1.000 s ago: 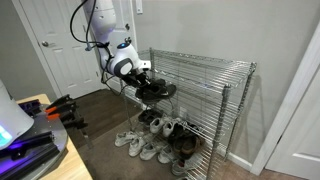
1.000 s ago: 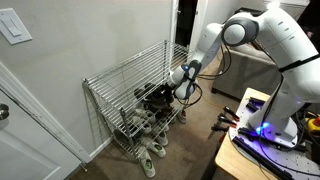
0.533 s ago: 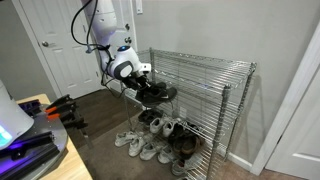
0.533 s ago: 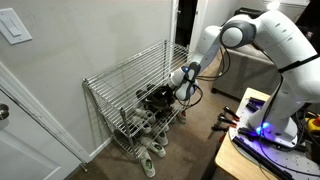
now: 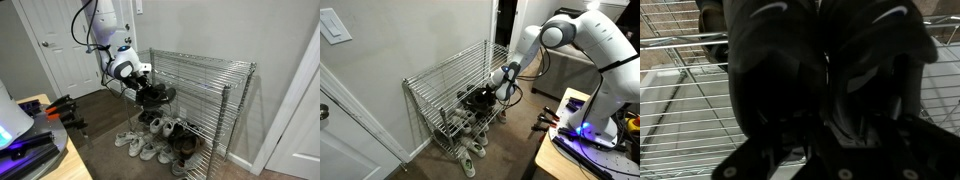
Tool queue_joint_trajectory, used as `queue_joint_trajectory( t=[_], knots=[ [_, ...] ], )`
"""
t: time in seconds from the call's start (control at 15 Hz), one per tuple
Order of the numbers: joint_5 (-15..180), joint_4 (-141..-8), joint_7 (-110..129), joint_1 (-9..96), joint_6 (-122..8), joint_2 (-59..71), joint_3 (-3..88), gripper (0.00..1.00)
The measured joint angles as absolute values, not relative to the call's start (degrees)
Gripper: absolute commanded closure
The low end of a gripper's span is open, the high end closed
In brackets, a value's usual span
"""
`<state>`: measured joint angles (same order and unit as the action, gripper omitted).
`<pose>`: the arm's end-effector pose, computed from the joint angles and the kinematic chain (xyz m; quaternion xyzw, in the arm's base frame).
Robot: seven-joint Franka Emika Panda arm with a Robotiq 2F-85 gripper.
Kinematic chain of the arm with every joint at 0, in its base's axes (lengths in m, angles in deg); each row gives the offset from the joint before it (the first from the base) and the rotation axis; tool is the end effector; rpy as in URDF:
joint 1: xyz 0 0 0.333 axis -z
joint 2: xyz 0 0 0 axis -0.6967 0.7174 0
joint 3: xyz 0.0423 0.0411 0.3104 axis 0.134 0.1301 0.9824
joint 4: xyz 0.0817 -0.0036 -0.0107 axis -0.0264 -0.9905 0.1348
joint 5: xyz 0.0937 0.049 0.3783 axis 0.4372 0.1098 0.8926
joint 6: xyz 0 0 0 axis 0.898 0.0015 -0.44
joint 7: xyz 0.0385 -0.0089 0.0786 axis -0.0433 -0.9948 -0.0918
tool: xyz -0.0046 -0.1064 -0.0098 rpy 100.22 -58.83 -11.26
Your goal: Pick up the shoes and put them on the second shelf
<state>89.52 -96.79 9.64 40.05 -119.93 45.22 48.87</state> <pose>0.5730 0.0596 0.0194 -0.9721 0.0381 -0.2285 0.0374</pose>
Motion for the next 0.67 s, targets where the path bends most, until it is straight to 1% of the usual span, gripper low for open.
queue_joint_trajectory(
  t=[0.27,0.4,0.67],
  knots=[
    [89.52,-97.00,9.65,40.05,-119.93,45.20,49.19,0.04],
    [89.50,-97.85,9.64,40.04,-119.92,44.96,49.43,0.00],
    [89.13,-102.08,9.60,40.04,-116.61,42.51,50.12,0.00]
  ],
)
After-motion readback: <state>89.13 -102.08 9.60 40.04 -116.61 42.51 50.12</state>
